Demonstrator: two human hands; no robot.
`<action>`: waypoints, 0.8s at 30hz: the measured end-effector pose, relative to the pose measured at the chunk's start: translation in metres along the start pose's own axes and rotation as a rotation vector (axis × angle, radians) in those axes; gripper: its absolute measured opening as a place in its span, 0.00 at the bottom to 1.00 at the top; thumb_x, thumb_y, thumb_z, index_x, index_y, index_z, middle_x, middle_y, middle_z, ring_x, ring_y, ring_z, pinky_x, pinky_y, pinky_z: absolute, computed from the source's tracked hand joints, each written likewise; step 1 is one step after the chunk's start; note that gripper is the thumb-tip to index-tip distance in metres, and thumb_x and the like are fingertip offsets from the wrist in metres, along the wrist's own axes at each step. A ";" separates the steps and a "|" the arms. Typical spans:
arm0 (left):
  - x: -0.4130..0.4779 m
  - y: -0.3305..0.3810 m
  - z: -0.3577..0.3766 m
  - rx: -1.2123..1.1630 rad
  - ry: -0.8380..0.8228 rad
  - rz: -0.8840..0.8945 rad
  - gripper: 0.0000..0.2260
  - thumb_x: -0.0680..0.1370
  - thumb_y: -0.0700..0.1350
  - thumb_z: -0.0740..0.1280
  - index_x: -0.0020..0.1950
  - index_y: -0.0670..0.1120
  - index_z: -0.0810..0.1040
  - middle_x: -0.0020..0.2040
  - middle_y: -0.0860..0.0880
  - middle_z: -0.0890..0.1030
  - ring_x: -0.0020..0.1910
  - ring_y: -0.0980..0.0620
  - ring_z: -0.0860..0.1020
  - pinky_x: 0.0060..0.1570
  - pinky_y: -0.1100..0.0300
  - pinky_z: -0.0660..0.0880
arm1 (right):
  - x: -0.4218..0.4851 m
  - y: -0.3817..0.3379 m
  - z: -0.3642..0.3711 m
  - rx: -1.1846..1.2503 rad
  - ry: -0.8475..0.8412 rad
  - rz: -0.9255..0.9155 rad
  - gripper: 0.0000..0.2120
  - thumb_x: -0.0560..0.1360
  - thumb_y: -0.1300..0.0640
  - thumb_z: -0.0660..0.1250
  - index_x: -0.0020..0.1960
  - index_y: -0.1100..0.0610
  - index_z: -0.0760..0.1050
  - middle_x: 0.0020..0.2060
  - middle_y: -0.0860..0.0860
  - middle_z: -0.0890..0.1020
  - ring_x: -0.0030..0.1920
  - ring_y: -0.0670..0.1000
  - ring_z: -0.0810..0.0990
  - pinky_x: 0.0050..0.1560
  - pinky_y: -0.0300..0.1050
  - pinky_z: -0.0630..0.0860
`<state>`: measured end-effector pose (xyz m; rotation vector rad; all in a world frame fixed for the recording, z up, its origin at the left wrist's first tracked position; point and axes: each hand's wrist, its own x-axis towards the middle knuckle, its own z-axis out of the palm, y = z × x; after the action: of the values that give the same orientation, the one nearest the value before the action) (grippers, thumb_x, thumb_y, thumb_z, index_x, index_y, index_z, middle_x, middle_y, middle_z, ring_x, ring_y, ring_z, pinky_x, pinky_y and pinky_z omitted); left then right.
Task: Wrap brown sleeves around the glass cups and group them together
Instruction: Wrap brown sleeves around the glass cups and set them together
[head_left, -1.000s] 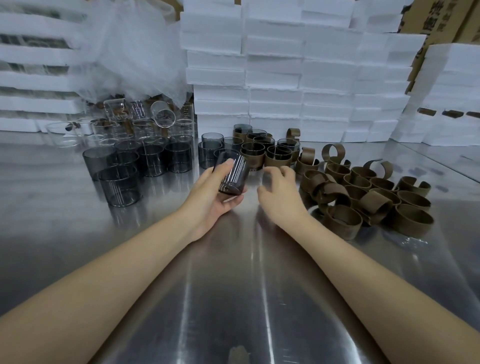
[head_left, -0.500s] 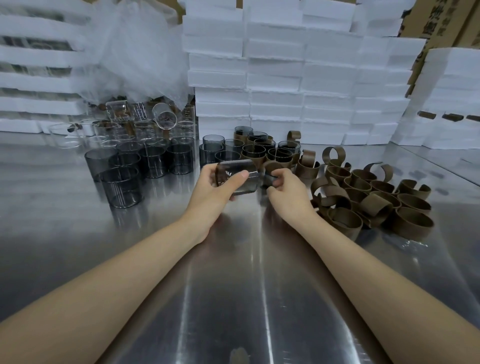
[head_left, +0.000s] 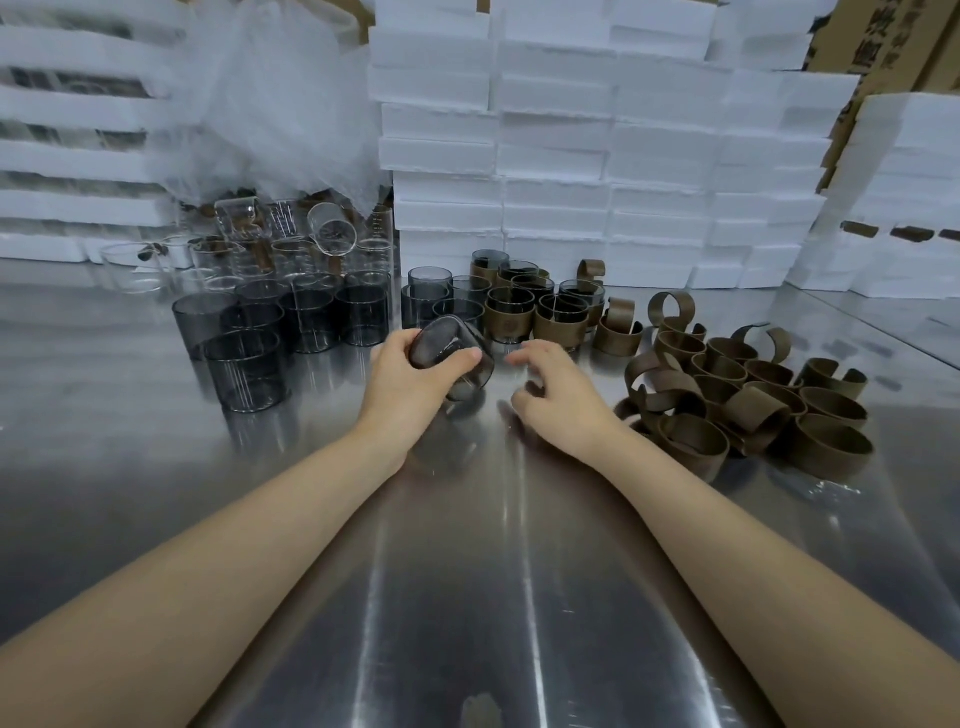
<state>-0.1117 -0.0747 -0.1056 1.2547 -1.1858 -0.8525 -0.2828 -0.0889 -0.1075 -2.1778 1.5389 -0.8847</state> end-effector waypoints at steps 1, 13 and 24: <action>0.001 0.000 -0.001 0.008 -0.025 -0.006 0.15 0.70 0.53 0.76 0.51 0.53 0.75 0.59 0.48 0.77 0.53 0.56 0.77 0.43 0.67 0.69 | 0.000 -0.001 0.000 -0.023 -0.036 -0.019 0.22 0.76 0.63 0.64 0.70 0.57 0.70 0.72 0.52 0.66 0.68 0.51 0.69 0.62 0.29 0.58; -0.001 -0.001 -0.002 0.091 -0.341 0.029 0.24 0.63 0.56 0.77 0.55 0.53 0.76 0.52 0.54 0.82 0.50 0.59 0.81 0.46 0.68 0.74 | 0.000 0.001 -0.001 0.067 -0.077 0.021 0.28 0.76 0.70 0.57 0.75 0.57 0.63 0.67 0.53 0.64 0.67 0.52 0.68 0.71 0.42 0.63; -0.001 -0.004 -0.005 0.130 -0.326 0.267 0.32 0.64 0.34 0.80 0.63 0.53 0.73 0.58 0.60 0.78 0.57 0.66 0.76 0.57 0.73 0.69 | 0.000 -0.011 -0.013 0.440 0.585 0.146 0.15 0.81 0.61 0.58 0.66 0.63 0.74 0.61 0.52 0.70 0.52 0.36 0.73 0.57 0.24 0.65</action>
<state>-0.1066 -0.0735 -0.1092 1.0523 -1.6520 -0.8089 -0.2836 -0.0843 -0.0913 -1.5469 1.5152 -1.7237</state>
